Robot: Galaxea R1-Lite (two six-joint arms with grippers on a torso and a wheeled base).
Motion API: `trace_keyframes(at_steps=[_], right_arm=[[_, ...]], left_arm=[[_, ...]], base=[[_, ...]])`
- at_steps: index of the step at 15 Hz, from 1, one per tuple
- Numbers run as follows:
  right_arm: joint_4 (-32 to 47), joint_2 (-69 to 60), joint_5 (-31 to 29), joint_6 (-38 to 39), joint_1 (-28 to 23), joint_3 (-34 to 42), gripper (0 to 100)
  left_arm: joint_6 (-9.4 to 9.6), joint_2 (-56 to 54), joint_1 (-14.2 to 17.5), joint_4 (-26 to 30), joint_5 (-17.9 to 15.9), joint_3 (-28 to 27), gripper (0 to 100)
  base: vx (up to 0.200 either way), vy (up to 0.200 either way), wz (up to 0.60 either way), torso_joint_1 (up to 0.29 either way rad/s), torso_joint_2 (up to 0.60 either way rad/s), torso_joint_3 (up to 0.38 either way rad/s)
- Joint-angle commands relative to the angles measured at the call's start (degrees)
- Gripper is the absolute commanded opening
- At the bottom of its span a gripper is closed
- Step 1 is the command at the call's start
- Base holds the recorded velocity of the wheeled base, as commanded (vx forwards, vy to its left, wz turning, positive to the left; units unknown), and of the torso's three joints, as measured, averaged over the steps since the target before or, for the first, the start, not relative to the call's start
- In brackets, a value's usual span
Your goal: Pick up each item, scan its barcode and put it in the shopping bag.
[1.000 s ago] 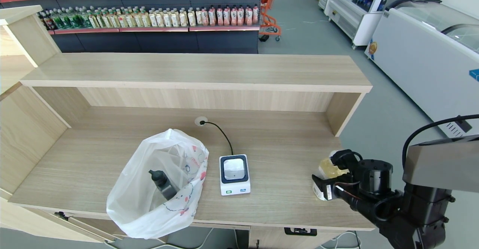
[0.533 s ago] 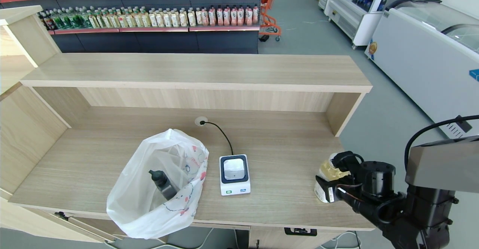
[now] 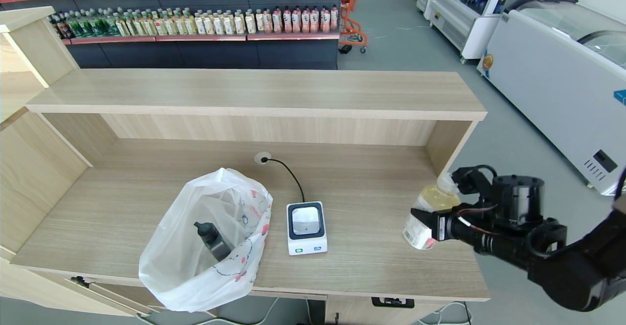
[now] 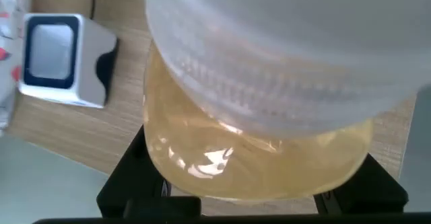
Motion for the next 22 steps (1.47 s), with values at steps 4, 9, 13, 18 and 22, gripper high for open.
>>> trace_keyframes(at_steps=[4,9,13,18,22], right_arm=[[44.28,-37.58,33.72,20.49,2.01,-27.11,0],[44.98,-41.36,40.57,23.66,12.82,-26.94,0],[47.09,-43.03,40.66,24.19,18.89,-23.95,0],[49.38,-43.30,40.57,24.19,20.73,-24.57,0],[50.35,-43.47,40.49,24.19,20.65,-24.13,0]], left_arm=[[0.00,-0.02,0.00,0.00,0.00,0.00,100],[0.00,-0.02,0.00,-0.09,0.00,0.00,100],[0.00,-0.02,0.00,0.00,0.00,0.00,100],[0.00,-0.02,0.00,0.00,0.00,0.00,100],[0.00,-0.02,0.00,-0.09,0.00,0.00,100]], base=[[0.000,0.000,0.00,0.000,0.00,0.000],[0.000,0.000,0.00,0.000,0.00,0.000],[0.000,0.000,0.00,0.000,0.00,0.000],[0.000,0.000,0.00,0.000,0.00,0.000],[0.000,0.000,0.00,0.000,0.00,0.000]])
